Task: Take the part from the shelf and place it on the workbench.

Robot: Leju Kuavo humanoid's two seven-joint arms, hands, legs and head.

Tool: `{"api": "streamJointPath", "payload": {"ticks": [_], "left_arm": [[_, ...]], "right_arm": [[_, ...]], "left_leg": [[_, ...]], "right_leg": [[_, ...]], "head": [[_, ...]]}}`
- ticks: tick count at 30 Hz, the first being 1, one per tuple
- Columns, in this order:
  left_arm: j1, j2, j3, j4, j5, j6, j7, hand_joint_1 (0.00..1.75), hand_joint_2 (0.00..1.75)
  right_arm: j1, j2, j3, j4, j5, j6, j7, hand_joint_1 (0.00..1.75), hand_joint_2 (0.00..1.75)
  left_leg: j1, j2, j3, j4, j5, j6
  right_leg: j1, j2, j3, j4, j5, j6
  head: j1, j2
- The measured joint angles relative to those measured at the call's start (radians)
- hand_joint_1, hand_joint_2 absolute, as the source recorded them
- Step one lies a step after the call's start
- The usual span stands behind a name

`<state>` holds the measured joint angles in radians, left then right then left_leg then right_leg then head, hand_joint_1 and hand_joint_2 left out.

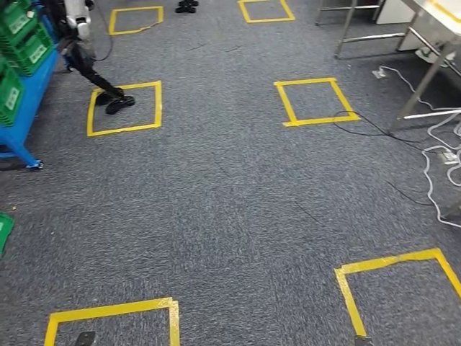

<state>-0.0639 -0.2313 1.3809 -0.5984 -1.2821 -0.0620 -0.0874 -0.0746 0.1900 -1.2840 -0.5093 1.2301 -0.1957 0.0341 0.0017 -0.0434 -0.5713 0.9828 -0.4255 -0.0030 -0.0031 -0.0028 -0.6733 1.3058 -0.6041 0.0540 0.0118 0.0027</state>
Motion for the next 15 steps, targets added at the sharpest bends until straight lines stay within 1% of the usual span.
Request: {"api": "streamJointPath", "payload": {"ticks": [1, 2, 3, 4, 5, 6, 7, 8, 9, 10, 11, 12, 13, 14, 15], "left_arm": [[0.001, 0.000, 0.000, 0.002, 0.000, 0.001, 0.000, 0.00, 0.00], [0.001, 0.001, 0.000, 0.005, -0.001, 0.003, 0.000, 0.00, 0.00], [0.000, 0.002, -0.001, 0.008, -0.003, 0.006, 0.000, 0.00, 0.00], [-0.001, 0.003, -0.001, 0.011, -0.004, 0.008, 0.000, 0.00, 0.00], [-0.001, 0.003, -0.002, 0.013, -0.006, 0.010, 0.000, 0.00, 0.00], [0.000, 0.004, -0.002, 0.017, -0.008, 0.012, 0.000, 0.00, 0.00], [0.001, 0.005, -0.002, 0.021, -0.008, 0.013, 0.000, 0.00, 0.00], [0.004, 0.006, -0.002, 0.024, -0.009, 0.013, 0.000, 0.00, 0.00], [0.006, 0.007, -0.002, 0.029, -0.010, 0.015, 0.000, 0.00, 0.00], [0.006, 0.007, -0.003, 0.033, -0.012, 0.016, 0.000, 0.00, 0.00], [0.005, 0.007, -0.004, 0.037, -0.013, 0.016, 0.000, 0.00, 0.00], [0.002, 0.007, -0.006, 0.041, -0.014, 0.017, 0.000, 0.00, 0.00], [0.000, 0.006, -0.008, 0.044, -0.014, 0.017, 0.000, 0.00, 0.00], [-0.001, 0.006, -0.009, 0.047, -0.015, 0.017, 0.000, 0.00, 0.00], [0.000, 0.006, -0.010, 0.049, -0.016, 0.017, 0.000, 0.00, 0.00]], "right_arm": [[0.001, 0.000, 0.005, 0.001, 0.013, 0.001, 0.000, 0.00, 0.00], [0.002, 0.000, 0.011, 0.002, 0.027, 0.002, 0.001, 0.00, 0.00], [0.003, 0.000, 0.017, 0.004, 0.039, 0.003, 0.001, 0.00, 0.00], [0.004, 0.000, 0.021, 0.006, 0.047, 0.005, 0.000, 0.00, 0.00], [0.004, 0.000, 0.026, 0.009, 0.055, 0.008, 0.000, 0.00, 0.00], [0.005, 0.000, 0.030, 0.012, 0.063, 0.011, 0.001, 0.00, 0.00], [0.005, 0.000, 0.036, 0.014, 0.071, 0.013, 0.001, 0.00, 0.00], [0.006, 0.000, 0.042, 0.017, 0.081, 0.016, 0.002, 0.00, 0.00], [0.006, 0.000, 0.048, 0.019, 0.093, 0.017, 0.002, 0.00, 0.00], [0.006, -0.001, 0.055, 0.020, 0.104, 0.018, 0.003, 0.00, 0.00], [0.008, -0.002, 0.060, 0.022, 0.115, 0.019, 0.003, 0.00, 0.00], [0.010, -0.003, 0.063, 0.023, 0.123, 0.020, 0.003, 0.00, 0.00], [0.014, -0.004, 0.065, 0.025, 0.130, 0.020, 0.003, 0.00, 0.00], [0.017, -0.006, 0.068, 0.027, 0.138, 0.022, 0.003, 0.00, 0.00], [0.019, -0.007, 0.072, 0.029, 0.146, 0.023, 0.003, 0.00, 0.00]], "left_leg": [[0.001, -0.014, 0.001, 0.000, 0.000, -0.001], [0.001, -0.028, 0.002, 0.001, 0.001, -0.003], [0.001, -0.041, 0.002, 0.002, 0.001, -0.007], [0.001, -0.054, 0.001, 0.004, 0.001, -0.012], [0.001, -0.065, -0.002, 0.005, 0.003, -0.018], [0.003, -0.076, -0.006, 0.005, 0.005, -0.026], [0.005, -0.086, -0.010, 0.003, 0.009, -0.032], [0.007, -0.089, -0.012, 0.002, 0.010, -0.038], [0.007, -0.076, -0.017, 0.009, 0.004, -0.043], [0.005, -0.052, -0.029, 0.032, -0.013, -0.047], [0.003, -0.022, -0.052, 0.079, -0.042, -0.049], [0.002, 0.006, -0.084, 0.144, -0.077, -0.051], [0.002, 0.019, -0.118, 0.214, -0.109, -0.052], [0.002, 0.025, -0.143, 0.268, -0.126, -0.054], [0.002, 0.028, -0.151, 0.289, -0.125, -0.054]], "right_leg": [[-0.002, 0.003, 0.011, -0.034, 0.030, 0.000], [-0.005, 0.014, 0.038, -0.097, 0.069, 0.000], [-0.009, 0.038, 0.070, -0.167, 0.100, 0.001], [-0.014, 0.060, 0.096, -0.224, 0.121, 0.001], [-0.016, 0.076, 0.113, -0.258, 0.129, -0.001], [-0.015, 0.083, 0.119, -0.271, 0.127, -0.006], [-0.013, 0.073, 0.120, -0.272, 0.130, -0.012], [-0.012, 0.062, 0.120, -0.274, 0.132, -0.020], [-0.011, 0.051, 0.121, -0.277, 0.136, -0.027], [-0.011, 0.039, 0.121, -0.281, 0.138, -0.034], [-0.011, 0.025, 0.122, -0.283, 0.140, -0.040], [-0.008, 0.011, 0.121, -0.284, 0.140, -0.043], [-0.005, -0.005, 0.120, -0.284, 0.139, -0.046], [-0.003, -0.021, 0.119, -0.284, 0.138, -0.047], [-0.002, -0.035, 0.119, -0.284, 0.138, -0.047]], "head": [[0.000, 0.000], [0.000, 0.000], [0.000, 0.000], [0.000, 0.000], [0.000, 0.000], [-0.001, 0.000], [-0.001, 0.000], [-0.001, 0.000], [-0.003, 0.000], [-0.006, 0.000], [-0.008, 0.000], [-0.011, 0.000], [-0.012, 0.000], [-0.012, 0.000], [-0.012, 0.000]]}}
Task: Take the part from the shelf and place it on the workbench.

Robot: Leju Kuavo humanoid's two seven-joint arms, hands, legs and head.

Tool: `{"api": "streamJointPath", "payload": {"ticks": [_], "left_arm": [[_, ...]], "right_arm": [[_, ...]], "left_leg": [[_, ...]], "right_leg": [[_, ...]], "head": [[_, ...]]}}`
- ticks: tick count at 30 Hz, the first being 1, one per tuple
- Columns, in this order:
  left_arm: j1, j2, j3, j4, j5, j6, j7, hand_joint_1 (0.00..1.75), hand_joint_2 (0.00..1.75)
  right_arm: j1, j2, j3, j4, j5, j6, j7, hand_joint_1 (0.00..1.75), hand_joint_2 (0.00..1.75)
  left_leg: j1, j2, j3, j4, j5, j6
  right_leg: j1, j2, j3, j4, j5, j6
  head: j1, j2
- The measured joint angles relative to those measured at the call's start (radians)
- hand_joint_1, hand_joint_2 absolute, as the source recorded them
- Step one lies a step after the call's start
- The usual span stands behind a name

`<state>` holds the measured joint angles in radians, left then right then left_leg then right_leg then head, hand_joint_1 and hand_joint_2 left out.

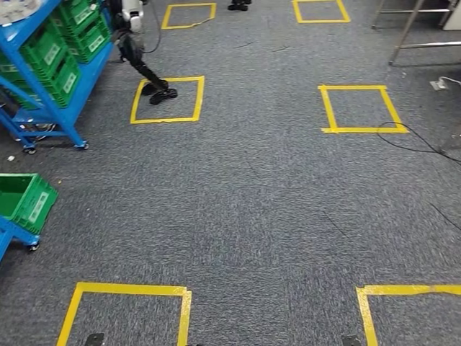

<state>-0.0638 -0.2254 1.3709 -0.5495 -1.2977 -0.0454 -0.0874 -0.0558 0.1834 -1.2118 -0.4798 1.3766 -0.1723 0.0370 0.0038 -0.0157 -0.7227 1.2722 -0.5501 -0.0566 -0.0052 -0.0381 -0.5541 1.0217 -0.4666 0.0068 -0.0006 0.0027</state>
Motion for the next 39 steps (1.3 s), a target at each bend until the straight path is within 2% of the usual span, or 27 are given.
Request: {"api": "streamJointPath", "payload": {"ticks": [1, 2, 4, 6, 8, 9, 10, 12, 14, 15, 16, 17, 19, 21, 22, 23, 24, 25, 27, 28, 30, 31, 33, 35, 36, 37, 39], "left_arm": [[0.001, 0.000, 0.000, 0.002, 0.000, 0.000, 0.000, 0.00, 0.00], [0.002, 0.000, 0.000, 0.003, -0.001, 0.000, 0.000, 0.00, 0.00], [0.000, 0.001, -0.001, 0.004, -0.002, -0.001, 0.000, 0.00, 0.00], [-0.003, 0.000, -0.003, 0.006, -0.002, -0.002, 0.000, 0.00, 0.00], [-0.002, 0.000, -0.004, 0.007, -0.002, -0.003, -0.001, 0.00, 0.00], [0.000, 0.000, -0.004, 0.007, -0.002, -0.003, -0.001, 0.00, 0.00], [0.001, 0.000, -0.004, 0.008, -0.002, -0.003, -0.001, 0.00, 0.00], [-0.003, 0.000, -0.004, 0.008, -0.002, -0.003, -0.002, 0.00, 0.00], [-0.005, 0.000, -0.004, 0.009, -0.002, -0.003, -0.002, 0.00, 0.00], [-0.004, -0.001, -0.004, 0.010, -0.002, -0.003, -0.002, 0.00, 0.00], [-0.002, -0.002, -0.004, 0.011, -0.002, -0.003, -0.002, 0.00, 0.00], [-0.001, -0.003, -0.004, 0.012, -0.002, -0.003, -0.002, 0.00, 0.00], [-0.002, -0.004, -0.005, 0.012, -0.002, -0.003, -0.003, 0.00, 0.00], [-0.004, -0.005, -0.005, 0.013, -0.002, -0.004, -0.003, 0.00, 0.00], [-0.003, -0.005, -0.005, 0.013, -0.002, -0.004, -0.003, 0.00, 0.00], [-0.001, -0.005, -0.005, 0.013, -0.002, -0.005, -0.003, 0.00, 0.00], [0.001, -0.006, -0.005, 0.013, -0.002, -0.005, -0.004, 0.00, 0.00], [0.002, -0.006, -0.005, 0.013, -0.002, -0.006, -0.004, 0.00, 0.00], [-0.001, -0.008, -0.005, 0.013, -0.002, -0.006, -0.004, 0.00, 0.00], [-0.004, -0.009, -0.006, 0.014, -0.002, -0.006, -0.004, 0.00, 0.00], [-0.005, -0.011, -0.006, 0.014, -0.002, -0.006, -0.005, 0.00, 0.00], [-0.004, -0.012, -0.006, 0.015, -0.002, -0.006, -0.005, 0.00, 0.00], [-0.001, -0.012, -0.006, 0.015, -0.002, -0.006, -0.006, 0.00, 0.00], [-0.005, -0.012, -0.006, 0.015, -0.002, -0.007, -0.007, 0.00, 0.00], [-0.007, -0.012, -0.006, 0.015, -0.002, -0.007, -0.007, 0.00, 0.00], [-0.008, -0.012, -0.007, 0.015, -0.002, -0.007, -0.008, 0.00, 0.00], [-0.006, -0.013, -0.007, 0.015, -0.002, -0.007, -0.008, 0.00, 0.00]], "right_arm": [[0.001, -0.001, 0.005, 0.003, 0.011, 0.002, 0.000, 0.00, 0.00], [0.001, -0.002, 0.011, 0.006, 0.023, 0.004, 0.000, 0.00, 0.00], [0.002, -0.004, 0.021, 0.012, 0.042, 0.008, -0.001, 0.00, 0.00], [0.003, -0.006, 0.030, 0.016, 0.052, 0.010, -0.001, 0.00, 0.00], [0.002, -0.008, 0.037, 0.020, 0.059, 0.010, -0.001, 0.00, 0.00], [0.002, -0.009, 0.043, 0.022, 0.072, 0.010, 0.000, 0.00, 0.00], [0.003, -0.010, 0.052, 0.025, 0.094, 0.010, 0.002, 0.00, 0.00], [0.013, -0.013, 0.085, 0.033, 0.151, 0.010, 0.008, 0.00, 0.00], [0.026, -0.015, 0.126, 0.041, 0.183, 0.010, 0.014, 0.00, 0.00], [0.030, -0.016, 0.143, 0.045, 0.188, 0.009, 0.017, 0.00, 0.00], [0.032, -0.017, 0.157, 0.048, 0.190, 0.009, 0.019, 0.00, 0.00], [0.033, -0.019, 0.169, 0.050, 0.192, 0.008, 0.020, 0.00, 0.00], [0.034, -0.022, 0.189, 0.056, 0.194, 0.004, 0.022, 0.00, 0.00], [0.035, -0.025, 0.208, 0.064, 0.194, 0.001, 0.024, 0.00, 0.00], [0.035, -0.026, 0.216, 0.067, 0.195, -0.001, 0.027, 0.00, 0.00], [0.035, -0.028, 0.223, 0.069, 0.195, -0.002, 0.030, 0.00, 0.00], [0.035, -0.029, 0.230, 0.070, 0.195, -0.002, 0.033, 0.00, 0.00], [0.035, -0.031, 0.236, 0.071, 0.195, -0.003, 0.035, 0.00, 0.00], [0.037, -0.035, 0.244, 0.071, 0.196, -0.005, 0.036, 0.00, 0.00], [0.040, -0.037, 0.246, 0.072, 0.196, -0.006, 0.036, 0.00, 0.00], [0.042, -0.039, 0.251, 0.074, 0.196, -0.007, 0.036, 0.00, 0.00], [0.042, -0.040, 0.253, 0.075, 0.196, -0.008, 0.036, 0.00, 0.00], [0.039, -0.040, 0.257, 0.075, 0.196, -0.012, 0.035, 0.00, 0.00], [0.039, -0.042, 0.257, 0.075, 0.196, -0.019, 0.032, 0.00, 0.00], [0.039, -0.043, 0.257, 0.075, 0.196, -0.021, 0.029, 0.00, 0.00], [0.038, -0.044, 0.257, 0.075, 0.196, -0.024, 0.027, 0.00, 0.00], [0.036, -0.046, 0.256, 0.075, 0.196, -0.025, 0.022, 0.00, 0.00]], "left_leg": [[0.000, 0.003, 0.011, -0.018, 0.020, 0.001], [0.000, 0.012, 0.042, -0.073, 0.052, 0.003], [-0.004, 0.064, 0.119, -0.210, 0.105, 0.009], [-0.010, 0.095, 0.155, -0.278, 0.117, 0.020], [-0.011, 0.073, 0.154, -0.285, 0.118, 0.032], [-0.009, 0.062, 0.155, -0.287, 0.119, 0.037], [-0.007, 0.051, 0.155, -0.289, 0.122, 0.044], [-0.003, 0.027, 0.155, -0.291, 0.125, 0.053], [-0.002, -0.001, 0.154, -0.291, 0.126, 0.056], [-0.002, -0.016, 0.154, -0.290, 0.126, 0.056], [-0.002, -0.031, 0.155, -0.290, 0.126, 0.055], [-0.001, -0.046, 0.156, -0.289, 0.127, 0.053], [0.000, -0.075, 0.154, -0.284, 0.126, 0.044], [0.001, -0.098, 0.145, -0.279, 0.127, 0.031], [0.003, -0.108, 0.140, -0.278, 0.130, 0.024], [0.005, -0.119, 0.137, -0.281, 0.134, 0.018], [0.006, -0.115, 0.133, -0.279, 0.132, 0.013], [0.005, -0.096, 0.124, -0.263, 0.120, 0.009], [0.002, -0.036, 0.081, -0.176, 0.066, 0.005], [0.001, -0.014, 0.047, -0.106, 0.032, 0.003], [0.001, -0.001, 0.000, -0.008, 0.000, 0.003], [0.001, 0.001, 0.000, -0.003, 0.010, 0.004], [-0.001, 0.022, 0.059, -0.104, 0.072, 0.010], [-0.011, 0.080, 0.128, -0.229, 0.112, 0.020], [-0.015, 0.100, 0.145, -0.263, 0.117, 0.025], [-0.019, 0.104, 0.149, -0.275, 0.114, 0.030], [-0.016, 0.077, 0.149, -0.280, 0.118, 0.040]], "right_leg": [[0.001, -0.013, 0.000, 0.000, -0.001, 0.000], [0.001, -0.025, 0.002, 0.000, -0.001, 0.001], [0.005, -0.046, 0.006, 0.002, -0.006, 0.007], [0.011, -0.067, 0.012, 0.002, -0.011, 0.017], [0.012, -0.086, 0.017, 0.000, -0.015, 0.027], [0.010, -0.077, 0.016, 0.005, -0.022, 0.033], [0.008, -0.055, 0.007, 0.027, -0.038, 0.039], [0.004, 0.004, -0.039, 0.132, -0.095, 0.048], [0.003, 0.030, -0.100, 0.257, -0.144, 0.050], [0.002, 0.033, -0.118, 0.285, -0.145, 0.051], [0.001, 0.035, -0.119, 0.276, -0.127, 0.051], [-0.002, 0.040, -0.103, 0.234, -0.093, 0.052], [-0.013, 0.084, -0.044, 0.099, -0.028, 0.055], [-0.020, 0.123, -0.010, 0.022, -0.006, 0.051], [-0.018, 0.123, -0.007, 0.016, -0.009, 0.045], [-0.015, 0.113, -0.008, 0.018, -0.007, 0.038], [-0.014, 0.102, -0.007, 0.016, -0.005, 0.031], [-0.013, 0.090, -0.007, 0.014, -0.003, 0.023], [-0.010, 0.062, -0.006, 0.010, -0.001, 0.012], [-0.007, 0.045, -0.007, 0.009, -0.002, 0.008], [-0.002, 0.014, -0.008, 0.009, -0.003, 0.005], [-0.001, -0.001, -0.007, 0.009, -0.004, 0.004], [0.000, -0.025, -0.004, 0.009, -0.006, 0.006], [0.006, -0.047, 0.001, 0.011, -0.011, 0.013], [0.009, -0.058, 0.004, 0.011, -0.013, 0.017], [0.011, -0.070, 0.007, 0.009, -0.015, 0.022], [0.011, -0.085, 0.015, 0.007, -0.020, 0.032]], "head": [[0.000, 0.000], [0.000, 0.000], [-0.002, 0.000], [0.000, 0.000], [0.003, 0.000], [0.004, 0.000], [0.006, 0.000], [0.010, 0.000], [0.013, 0.000], [0.014, 0.000], [0.014, 0.000], [0.014, 0.000], [0.016, 0.000], [0.017, 0.000], [0.017, 0.000], [0.017, 0.000], [0.017, 0.000], [0.015, 0.000], [0.008, 0.000], [0.006, 0.000], [0.005, 0.000], [0.005, 0.000], [0.004, 0.000], [0.003, 0.000], [0.003, 0.000], [0.002, 0.000], [0.002, 0.000]]}}
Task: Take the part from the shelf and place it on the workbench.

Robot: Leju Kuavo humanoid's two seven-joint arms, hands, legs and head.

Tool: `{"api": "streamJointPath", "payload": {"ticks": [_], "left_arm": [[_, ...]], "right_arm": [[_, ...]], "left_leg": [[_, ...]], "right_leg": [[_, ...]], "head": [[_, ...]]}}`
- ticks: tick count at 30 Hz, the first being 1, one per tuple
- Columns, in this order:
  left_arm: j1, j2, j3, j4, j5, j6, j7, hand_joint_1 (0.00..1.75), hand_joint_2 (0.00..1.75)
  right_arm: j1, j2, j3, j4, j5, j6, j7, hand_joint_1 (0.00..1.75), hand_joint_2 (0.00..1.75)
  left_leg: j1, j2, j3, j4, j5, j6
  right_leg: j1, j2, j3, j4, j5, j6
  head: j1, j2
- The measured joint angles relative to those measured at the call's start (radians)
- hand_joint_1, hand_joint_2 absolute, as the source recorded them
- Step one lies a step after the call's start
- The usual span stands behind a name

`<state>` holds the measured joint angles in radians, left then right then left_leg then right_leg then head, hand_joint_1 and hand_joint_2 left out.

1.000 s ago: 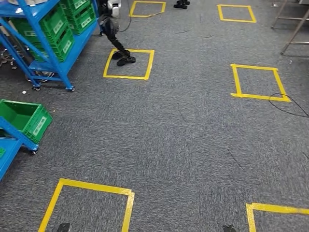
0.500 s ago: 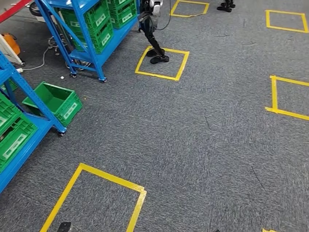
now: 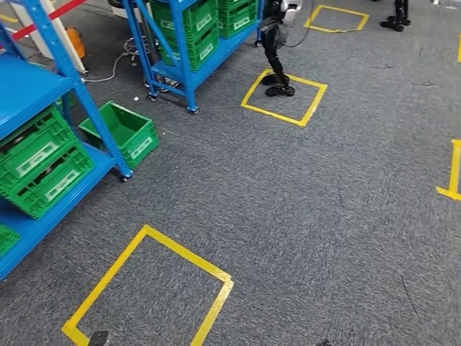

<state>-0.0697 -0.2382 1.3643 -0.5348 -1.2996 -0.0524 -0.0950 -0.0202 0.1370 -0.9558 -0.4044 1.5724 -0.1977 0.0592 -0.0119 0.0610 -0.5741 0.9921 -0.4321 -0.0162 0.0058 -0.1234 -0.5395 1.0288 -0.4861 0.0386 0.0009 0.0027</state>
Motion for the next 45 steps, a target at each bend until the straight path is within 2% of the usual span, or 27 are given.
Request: {"api": "streamJointPath", "payload": {"ticks": [2, 4, 6, 7, 10, 13, 15, 17, 18, 19, 21, 23, 24, 25, 26, 28, 30, 32, 33, 35, 37, 38, 39, 40, 41, 43, 45], "left_arm": [[0.002, 0.000, 0.000, 0.000, 0.001, 0.000, 0.000, 0.00, 0.00], [0.000, 0.000, 0.001, 0.000, 0.002, 0.000, -0.002, 0.00, 0.00], [0.000, -0.002, 0.001, 0.000, 0.005, -0.001, -0.003, 0.00, 0.00], [0.001, -0.003, 0.001, 0.000, 0.007, -0.002, -0.003, 0.00, 0.00], [0.004, -0.005, 0.002, 0.000, 0.008, -0.002, -0.003, 0.00, 0.00], [0.004, -0.005, 0.001, 0.000, 0.008, -0.002, -0.003, 0.00, 0.00], [0.003, -0.005, 0.001, 0.000, 0.008, -0.002, -0.004, 0.00, 0.00], [0.006, -0.005, 0.001, 0.000, 0.008, -0.002, -0.004, 0.00, 0.00], [0.007, -0.004, 0.002, 0.000, 0.008, -0.002, -0.005, 0.00, 0.00], [0.008, -0.004, 0.002, 0.000, 0.008, -0.002, -0.005, 0.00, 0.00], [0.004, -0.005, 0.002, 0.000, 0.008, -0.002, -0.005, 0.00, 0.00], [0.002, -0.008, 0.002, 0.000, 0.008, -0.002, -0.005, 0.00, 0.00], [0.002, -0.009, 0.002, 0.000, 0.008, -0.002, -0.005, 0.00, 0.00], [0.003, -0.009, 0.002, 0.000, 0.008, -0.002, -0.005, 0.00, 0.00], [0.004, -0.009, 0.002, 0.000, 0.009, -0.002, -0.005, 0.00, 0.00], [0.002, -0.009, 0.001, 0.000, 0.009, -0.002, -0.006, 0.00, 0.00], [-0.003, -0.010, 0.001, 0.000, 0.009, -0.002, -0.007, 0.00, 0.00], [-0.002, -0.010, 0.001, 0.000, 0.010, -0.002, -0.008, 0.00, 0.00], [0.001, -0.011, 0.001, 0.000, 0.010, -0.002, -0.008, 0.00, 0.00], [0.002, -0.010, 0.002, 0.000, 0.010, -0.002, -0.009, 0.00, 0.00], [-0.001, -0.010, 0.002, 0.000, 0.010, -0.002, -0.010, 0.00, 0.00], [-0.001, -0.011, 0.001, 0.000, 0.010, -0.003, -0.010, 0.00, 0.00], [0.000, -0.012, 0.002, 0.000, 0.010, -0.003, -0.011, 0.00, 0.00], [0.001, -0.012, 0.002, 0.000, 0.010, -0.004, -0.011, 0.00, 0.00], [0.002, -0.012, 0.002, 0.000, 0.010, -0.004, -0.011, 0.00, 0.00], [0.001, -0.012, 0.002, 0.000, 0.010, -0.005, -0.012, 0.00, 0.00], [0.000, -0.011, 0.001, -0.001, 0.010, -0.006, -0.013, 0.00, 0.00]], "right_arm": [[-0.003, -0.003, 0.000, 0.000, 0.000, -0.001, -0.004, 0.00, 0.00], [-0.001, -0.005, -0.001, 0.001, 0.000, -0.003, -0.006, 0.00, 0.00], [0.003, -0.006, -0.003, 0.001, 0.000, -0.004, -0.007, 0.00, 0.00], [0.004, -0.007, -0.004, 0.001, 0.000, -0.004, -0.007, 0.00, 0.00], [0.003, -0.009, -0.004, 0.001, -0.001, -0.006, -0.007, 0.00, 0.00], [0.003, -0.009, -0.004, 0.002, -0.001, -0.006, -0.007, 0.00, 0.00], [0.003, -0.009, -0.004, 0.002, -0.001, -0.006, -0.007, 0.00, 0.00], [0.003, -0.008, -0.004, 0.004, -0.001, -0.007, -0.006, 0.00, 0.00], [0.002, -0.008, -0.004, 0.005, -0.001, -0.007, -0.006, 0.00, 0.00], [0.002, -0.008, -0.004, 0.006, 0.000, -0.008, -0.006, 0.00, 0.00], [0.004, -0.009, -0.004, 0.006, 0.000, -0.009, -0.004, 0.00, 0.00], [0.006, -0.010, -0.005, 0.006, 0.000, -0.009, -0.002, 0.00, 0.00], [0.005, -0.010, -0.005, 0.006, 0.000, -0.009, -0.001, 0.00, 0.00], [0.004, -0.010, -0.005, 0.006, 0.000, -0.009, -0.001, 0.00, 0.00], [0.003, -0.010, -0.005, 0.006, 0.000, -0.009, -0.001, 0.00, 0.00], [0.001, -0.010, -0.005, 0.006, 0.000, -0.009, -0.001, 0.00, 0.00], [0.002, -0.010, -0.005, 0.006, 0.000, -0.009, -0.002, 0.00, 0.00], [-0.001, -0.010, -0.005, 0.006, 0.000, -0.009, -0.003, 0.00, 0.00], [-0.003, -0.011, -0.005, 0.006, 0.000, -0.009, -0.003, 0.00, 0.00], [-0.005, -0.011, -0.005, 0.006, 0.000, -0.009, -0.003, 0.00, 0.00], [-0.002, -0.013, -0.007, 0.007, 0.000, -0.009, -0.003, 0.00, 0.00], [0.001, -0.013, -0.010, 0.007, 0.000, -0.009, -0.002, 0.00, 0.00], [0.002, -0.014, -0.013, 0.007, 0.000, -0.009, -0.001, 0.00, 0.00], [0.003, -0.014, -0.016, 0.008, 0.000, -0.009, -0.001, 0.00, 0.00], [0.003, -0.014, -0.017, 0.008, -0.001, -0.009, -0.002, 0.00, 0.00], [0.002, -0.014, -0.019, 0.009, -0.001, -0.009, -0.004, 0.00, 0.00], [0.001, -0.014, -0.020, 0.010, -0.001, -0.008, -0.004, 0.00, 0.00]], "left_leg": [[0.007, -0.024, 0.003, -0.005, 0.005, 0.011], [0.011, -0.051, 0.002, -0.006, 0.009, 0.019], [0.011, -0.080, 0.001, -0.006, 0.010, 0.021], [0.012, -0.095, 0.001, -0.005, 0.010, 0.020], [0.016, -0.128, 0.003, -0.004, 0.011, 0.016], [0.017, -0.134, 0.004, -0.004, 0.011, 0.014], [0.019, -0.142, 0.004, -0.002, 0.011, 0.009], [0.022, -0.171, -0.006, -0.002, 0.017, -0.013], [0.021, -0.166, -0.014, 0.004, 0.013, -0.024], [0.021, -0.152, -0.030, 0.024, 0.001, -0.034], [0.017, -0.095, -0.082, 0.132, -0.062, -0.039], [0.018, -0.077, -0.140, 0.256, -0.114, -0.041], [0.018, -0.075, -0.149, 0.278, -0.114, -0.039], [0.017, -0.073, -0.140, 0.264, -0.096, -0.036], [0.014, -0.065, -0.112, 0.216, -0.065, -0.031], [0.003, -0.015, -0.040, 0.086, -0.012, -0.015], [-0.007, 0.019, -0.004, 0.013, 0.001, -0.001], [-0.007, 0.000, -0.004, 0.003, 0.000, 0.007], [-0.004, -0.011, -0.003, 0.000, 0.002, 0.011], [0.003, -0.033, 0.000, -0.006, 0.007, 0.021], [0.006, -0.058, -0.001, -0.006, 0.009, 0.026], [0.006, -0.072, -0.001, -0.005, 0.010, 0.026], [0.007, -0.086, 0.000, -0.005, 0.010, 0.026], [0.008, -0.101, 0.001, -0.004, 0.010, 0.025], [0.011, -0.115, 0.002, -0.003, 0.010, 0.023], [0.013, -0.143, 0.001, 0.003, 0.008, 0.012], [0.012, -0.166, -0.007, 0.007, 0.010, -0.002]], "right_leg": [[-0.004, 0.039, -0.012, 0.039, -0.029, 0.012], [-0.008, 0.098, -0.067, 0.160, -0.091, 0.019], [-0.009, 0.118, -0.126, 0.276, -0.132, 0.022], [-0.010, 0.119, -0.136, 0.286, -0.124, 0.023], [-0.014, 0.127, -0.093, 0.176, -0.042, 0.025], [-0.016, 0.131, -0.076, 0.139, -0.022, 0.025], [-0.021, 0.154, -0.051, 0.086, 0.000, 0.029], [-0.027, 0.181, -0.022, 0.023, 0.015, 0.014], [-0.028, 0.182, -0.016, 0.009, 0.015, 0.002], [-0.026, 0.173, -0.013, 0.003, 0.013, -0.011], [-0.023, 0.143, -0.014, 0.001, 0.014, -0.020], [-0.017, 0.112, -0.016, 0.001, 0.012, -0.024], [-0.015, 0.098, -0.016, 0.001, 0.012, -0.025], [-0.013, 0.085, -0.015, 0.001, 0.011, -0.026], [-0.012, 0.072, -0.013, 0.001, 0.010, -0.025], [-0.007, 0.049, -0.008, 0.003, 0.005, -0.021], [-0.001, 0.026, -0.005, 0.003, 0.001, -0.014], [0.001, 0.006, 0.001, -0.001, -0.002, -0.006], [0.000, 0.012, 0.002, 0.002, -0.006, 0.000], [-0.004, 0.060, -0.022, 0.061, -0.044, 0.011], [-0.008, 0.106, -0.084, 0.193, -0.106, 0.019], [-0.009, 0.114, -0.115, 0.252, -0.125, 0.021], [-0.009, 0.117, -0.134, 0.281, -0.125, 0.023], [-0.010, 0.119, -0.134, 0.270, -0.104, 0.024], [-0.012, 0.126, -0.116, 0.220, -0.068, 0.025], [-0.025, 0.177, -0.057, 0.082, -0.003, 0.031], [-0.033, 0.217, -0.026, 0.015, 0.014, 0.023]], "head": [[0.003, 0.000], [0.008, 0.000], [0.010, 0.000], [0.010, 0.000], [0.010, 0.000], [0.010, 0.000], [0.010, 0.000], [0.012, 0.000], [0.011, 0.000], [0.008, 0.000], [0.000, 0.000], [-0.002, 0.000], [-0.003, 0.000], [-0.003, 0.000], [-0.003, 0.000], [-0.004, 0.000], [-0.004, 0.000], [-0.003, 0.000], [-0.002, 0.000], [0.000, 0.000], [0.005, 0.000], [0.006, 0.000], [0.008, 0.000], [0.008, 0.000], [0.008, 0.000], [0.010, 0.000], [0.012, 0.000]]}}
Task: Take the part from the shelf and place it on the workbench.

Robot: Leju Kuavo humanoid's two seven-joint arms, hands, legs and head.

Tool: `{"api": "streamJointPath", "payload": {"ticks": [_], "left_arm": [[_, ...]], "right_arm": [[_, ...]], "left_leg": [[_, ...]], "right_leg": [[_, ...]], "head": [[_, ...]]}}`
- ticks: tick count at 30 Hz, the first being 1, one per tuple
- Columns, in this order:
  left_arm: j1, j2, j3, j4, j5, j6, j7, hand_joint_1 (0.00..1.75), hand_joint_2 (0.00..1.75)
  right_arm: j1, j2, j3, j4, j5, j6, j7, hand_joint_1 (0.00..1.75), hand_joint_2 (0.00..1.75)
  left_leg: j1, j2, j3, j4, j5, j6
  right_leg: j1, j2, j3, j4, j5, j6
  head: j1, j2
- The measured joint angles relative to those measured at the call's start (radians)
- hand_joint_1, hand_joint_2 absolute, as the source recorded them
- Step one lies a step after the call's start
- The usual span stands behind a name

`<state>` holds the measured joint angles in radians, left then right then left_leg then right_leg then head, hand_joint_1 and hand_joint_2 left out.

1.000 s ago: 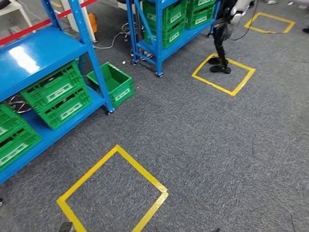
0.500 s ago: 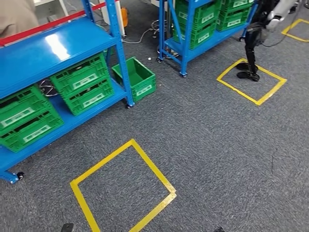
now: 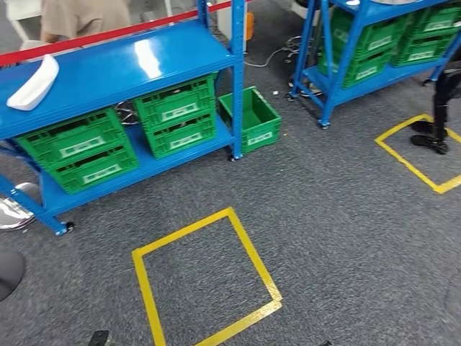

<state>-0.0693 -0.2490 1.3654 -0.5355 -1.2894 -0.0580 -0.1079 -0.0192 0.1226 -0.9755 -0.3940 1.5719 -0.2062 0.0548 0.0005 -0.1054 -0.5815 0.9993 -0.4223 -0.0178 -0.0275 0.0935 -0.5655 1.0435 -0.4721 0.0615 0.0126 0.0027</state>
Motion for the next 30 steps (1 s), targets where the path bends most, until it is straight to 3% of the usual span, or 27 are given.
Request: {"api": "streamJointPath", "payload": {"ticks": [2, 3, 5, 7, 9, 10, 12, 13, 15, 16, 17, 18, 20, 22, 23, 24, 25, 26, 28, 30], "left_arm": [[0.003, 0.001, 0.000, 0.000, 0.000, 0.000, 0.000, 0.00, 0.00], [0.005, 0.001, 0.000, 0.000, 0.000, 0.000, 0.000, 0.00, 0.00], [0.004, 0.001, 0.000, 0.000, 0.000, 0.000, 0.000, 0.00, 0.00], [0.000, -0.001, 0.000, 0.000, 0.000, -0.001, 0.000, 0.00, 0.00], [0.000, -0.003, -0.001, 0.000, 0.000, -0.001, 0.000, 0.00, 0.00], [0.002, -0.004, 0.000, 0.000, 0.000, -0.001, -0.001, 0.00, 0.00], [0.003, -0.004, 0.000, 0.000, 0.001, -0.001, -0.001, 0.00, 0.00], [0.003, -0.004, 0.000, 0.000, 0.001, -0.001, -0.002, 0.00, 0.00], [-0.002, -0.005, -0.001, 0.000, 0.001, -0.001, -0.002, 0.00, 0.00], [-0.002, -0.006, -0.001, 0.000, 0.001, -0.001, -0.002, 0.00, 0.00], [-0.002, -0.007, -0.001, 0.000, 0.002, -0.002, -0.002, 0.00, 0.00], [0.001, -0.007, -0.001, 0.000, 0.002, -0.002, -0.002, 0.00, 0.00], [0.003, -0.007, 0.000, 0.000, 0.002, -0.002, -0.002, 0.00, 0.00], [0.001, -0.009, -0.001, 0.000, 0.002, -0.003, -0.003, 0.00, 0.00], [0.000, -0.010, -0.001, 0.000, 0.002, -0.003, -0.003, 0.00, 0.00], [0.001, -0.010, -0.001, 0.000, 0.002, -0.004, -0.004, 0.00, 0.00], [0.002, -0.010, -0.001, 0.000, 0.002, -0.004, -0.004, 0.00, 0.00], [0.003, -0.010, -0.001, 0.000, 0.002, -0.004, -0.005, 0.00, 0.00], [0.003, -0.007, -0.003, 0.000, 0.001, -0.004, -0.008, 0.00, 0.00], [0.003, -0.003, -0.006, 0.000, -0.001, -0.005, -0.010, 0.00, 0.00]], "right_arm": [[-0.001, 0.000, 0.000, 0.001, 0.000, 0.000, 0.000, 0.00, 0.00], [-0.002, 0.000, -0.001, 0.001, 0.000, 0.000, 0.000, 0.00, 0.00], [-0.002, 0.000, -0.001, 0.001, 0.000, -0.001, 0.000, 0.00, 0.00], [0.000, -0.001, -0.002, 0.001, 0.000, -0.001, -0.001, 0.00, 0.00], [0.002, -0.001, -0.003, 0.001, 0.000, -0.001, -0.001, 0.00, 0.00], [0.001, -0.001, -0.003, 0.001, 0.000, -0.001, -0.002, 0.00, 0.00], [-0.001, -0.001, -0.003, 0.001, 0.000, -0.001, -0.002, 0.00, 0.00], [-0.003, -0.001, -0.004, 0.001, 0.000, -0.001, -0.002, 0.00, 0.00], [-0.004, -0.001, -0.005, 0.001, 0.000, -0.001, -0.002, 0.00, 0.00], [-0.005, -0.001, -0.007, 0.001, 0.000, -0.001, -0.002, 0.00, 0.00], [-0.006, -0.001, -0.008, 0.001, 0.000, -0.001, -0.002, 0.00, 0.00], [-0.008, -0.001, -0.009, 0.001, 0.000, -0.002, -0.003, 0.00, 0.00], [-0.012, -0.001, -0.011, 0.001, 0.000, -0.003, -0.008, 0.00, 0.00], [-0.012, -0.001, -0.019, 0.001, -0.003, -0.002, -0.015, 0.00, 0.00], [-0.011, -0.001, -0.026, 0.001, -0.006, 0.001, -0.018, 0.00, 0.00], [-0.010, -0.001, -0.034, 0.001, -0.012, 0.007, -0.018, 0.00, 0.00], [-0.011, -0.001, -0.044, 0.001, -0.019, 0.015, -0.016, 0.00, 0.00], [-0.012, -0.001, -0.055, 0.001, -0.029, 0.026, -0.010, 0.00, 0.00], [-0.018, -0.001, -0.083, 0.002, -0.053, 0.050, 0.012, 0.00, 0.00], [-0.024, -0.001, -0.108, 0.003, -0.072, 0.066, 0.031, 0.00, 0.00]], "left_leg": [[0.002, -0.020, -0.008, -0.003, 0.007, -0.013], [0.003, -0.014, -0.011, -0.002, 0.007, -0.019], [0.001, 0.032, -0.037, 0.046, -0.027, -0.027], [0.000, 0.081, -0.097, 0.168, -0.092, -0.033], [0.001, 0.091, -0.145, 0.269, -0.126, -0.034], [0.001, 0.092, -0.144, 0.272, -0.115, -0.032], [-0.002, 0.112, -0.085, 0.169, -0.054, -0.025], [-0.006, 0.139, -0.047, 0.100, -0.029, -0.020], [-0.013, 0.175, -0.002, 0.014, -0.011, -0.007], [-0.016, 0.176, 0.000, 0.004, -0.014, -0.002], [-0.015, 0.162, -0.001, 0.001, -0.012, 0.005], [-0.013, 0.151, 0.001, -0.002, -0.010, 0.010], [-0.007, 0.131, 0.005, -0.009, -0.005, 0.022], [-0.003, 0.112, 0.006, -0.011, -0.002, 0.030], [-0.003, 0.102, 0.005, -0.011, -0.002, 0.032], [-0.003, 0.093, 0.006, -0.010, -0.002, 0.033], [-0.002, 0.086, 0.007, -0.010, -0.002, 0.032], [-0.001, 0.079, 0.009, -0.009, -0.003, 0.031], [0.000, 0.070, 0.013, -0.006, -0.007, 0.022], [-0.002, 0.066, 0.013, -0.002, -0.011, 0.012]], "right_leg": [[0.002, -0.014, 0.002, -0.003, 0.000, -0.019], [0.003, -0.025, 0.001, -0.004, 0.003, -0.027], [0.003, -0.052, 0.001, -0.008, 0.006, -0.040], [0.008, -0.082, 0.000, -0.009, 0.005, -0.048], [0.012, -0.113, -0.002, -0.009, 0.004, -0.049], [0.013, -0.127, -0.002, -0.008, 0.004, -0.049], [0.015, -0.152, 0.001, -0.008, 0.002, -0.048], [0.018, -0.163, 0.003, -0.008, 0.000, -0.045], [0.025, -0.183, 0.007, -0.009, -0.004, -0.037], [0.027, -0.194, 0.010, -0.011, -0.005, -0.032], [0.028, -0.205, 0.015, -0.013, -0.006, -0.027], [0.027, -0.205, 0.018, -0.013, -0.009, -0.022], [0.023, -0.168, 0.005, 0.029, -0.039, -0.012], [0.019, -0.116, -0.052, 0.152, -0.103, -0.004], [0.019, -0.104, -0.086, 0.219, -0.129, -0.002], [0.018, -0.099, -0.110, 0.263, -0.139, 0.000], [0.018, -0.097, -0.118, 0.270, -0.128, 0.001], [0.017, -0.096, -0.105, 0.233, -0.097, 0.002], [0.011, -0.090, -0.044, 0.095, -0.024, 0.005], [0.008, -0.080, -0.004, 0.007, 0.007, 0.002]], "head": [[-0.001, 0.000], [-0.002, 0.000], [-0.008, 0.000], [-0.014, 0.000], [-0.014, 0.000], [-0.014, 0.000], [-0.015, 0.000], [-0.015, 0.000], [-0.014, 0.000], [-0.014, 0.000], [-0.014, 0.000], [-0.014, 0.000], [-0.011, 0.000], [-0.006, 0.000], [-0.004, 0.000], [-0.003, 0.000], [-0.003, 0.000], [-0.002, 0.000], [-0.001, 0.000], [0.001, 0.000]]}}
